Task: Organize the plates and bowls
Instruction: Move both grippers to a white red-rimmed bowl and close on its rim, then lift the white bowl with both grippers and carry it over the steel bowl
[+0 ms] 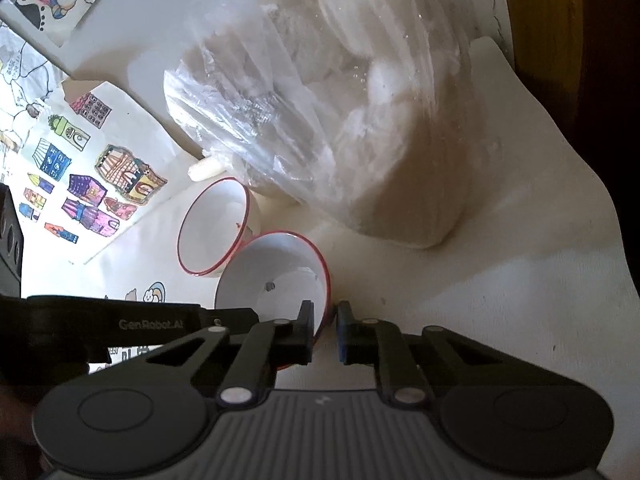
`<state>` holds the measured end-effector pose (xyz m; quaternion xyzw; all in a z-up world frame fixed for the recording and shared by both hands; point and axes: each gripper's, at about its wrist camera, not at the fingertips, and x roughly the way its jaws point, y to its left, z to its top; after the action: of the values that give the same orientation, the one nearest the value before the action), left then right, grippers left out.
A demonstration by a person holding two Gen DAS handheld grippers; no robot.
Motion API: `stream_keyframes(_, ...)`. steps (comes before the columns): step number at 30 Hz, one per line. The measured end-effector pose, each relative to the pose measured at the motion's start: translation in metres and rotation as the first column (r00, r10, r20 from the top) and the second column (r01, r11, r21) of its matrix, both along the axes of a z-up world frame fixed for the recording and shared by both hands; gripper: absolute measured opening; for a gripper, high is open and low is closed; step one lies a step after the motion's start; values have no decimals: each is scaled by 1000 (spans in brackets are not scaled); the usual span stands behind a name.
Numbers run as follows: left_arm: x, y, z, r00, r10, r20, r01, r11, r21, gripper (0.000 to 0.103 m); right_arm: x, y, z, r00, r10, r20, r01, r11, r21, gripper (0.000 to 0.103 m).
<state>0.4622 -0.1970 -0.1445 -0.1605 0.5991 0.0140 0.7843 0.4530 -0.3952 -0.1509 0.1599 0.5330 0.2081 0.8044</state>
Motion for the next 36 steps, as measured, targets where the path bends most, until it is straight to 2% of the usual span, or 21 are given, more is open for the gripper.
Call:
stream_keyframes(4, -11, -1, 11, 1000, -5, 21, 5, 1000, -20, 8, -7, -3, 3, 1000, 8, 0, -8, 1000, 0, 12)
stream_keyframes(13, -38, -7, 50, 994, -58, 96, 65, 995, -74, 8, -39, -12, 37, 997, -15, 78, 14, 1000, 1, 12)
stream_keyframes(17, -58, 1, 63, 993, -63, 98, 73, 992, -103, 8, -61, -10, 51, 995, -9, 95, 10, 1000, -10, 13)
stream_keyframes(28, -110, 21, 55, 998, -61, 31, 65, 987, -150, 8, -116, 15, 61, 997, 44, 66, -40, 997, -71, 13)
stream_keyframes(36, -126, 33, 42, 999, -52, -13, 50, 991, -121, 8, -128, 34, 53, 993, 116, 23, -113, 988, -108, 13)
